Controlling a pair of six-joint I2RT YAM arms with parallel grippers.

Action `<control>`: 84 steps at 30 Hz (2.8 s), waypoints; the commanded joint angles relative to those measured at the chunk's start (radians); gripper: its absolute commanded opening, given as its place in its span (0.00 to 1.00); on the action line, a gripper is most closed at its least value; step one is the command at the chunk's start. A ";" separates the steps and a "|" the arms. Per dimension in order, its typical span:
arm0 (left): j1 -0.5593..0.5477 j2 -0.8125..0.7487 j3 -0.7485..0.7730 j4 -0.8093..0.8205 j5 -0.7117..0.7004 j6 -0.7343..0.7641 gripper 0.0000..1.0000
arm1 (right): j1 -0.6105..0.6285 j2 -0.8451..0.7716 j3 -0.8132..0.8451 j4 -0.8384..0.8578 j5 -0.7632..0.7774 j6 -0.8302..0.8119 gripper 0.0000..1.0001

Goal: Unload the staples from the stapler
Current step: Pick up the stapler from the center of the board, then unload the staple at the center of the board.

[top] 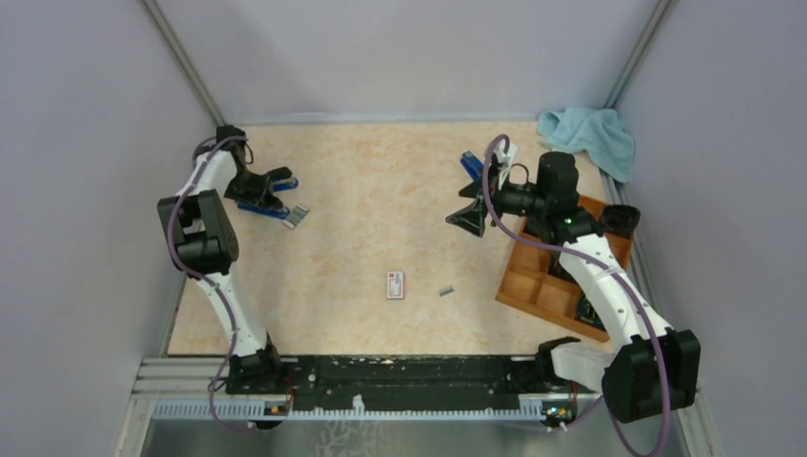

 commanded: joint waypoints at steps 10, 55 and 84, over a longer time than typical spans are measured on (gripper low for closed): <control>0.011 -0.224 -0.152 0.057 -0.003 0.009 0.07 | 0.011 -0.012 0.017 0.028 -0.005 -0.020 0.80; -0.573 -0.620 -1.253 2.645 0.999 0.080 0.00 | 0.071 0.144 -0.329 1.136 -0.226 0.741 0.99; -0.752 -0.499 -1.145 2.648 1.025 0.320 0.00 | 0.228 0.233 -0.317 0.992 -0.234 0.460 0.70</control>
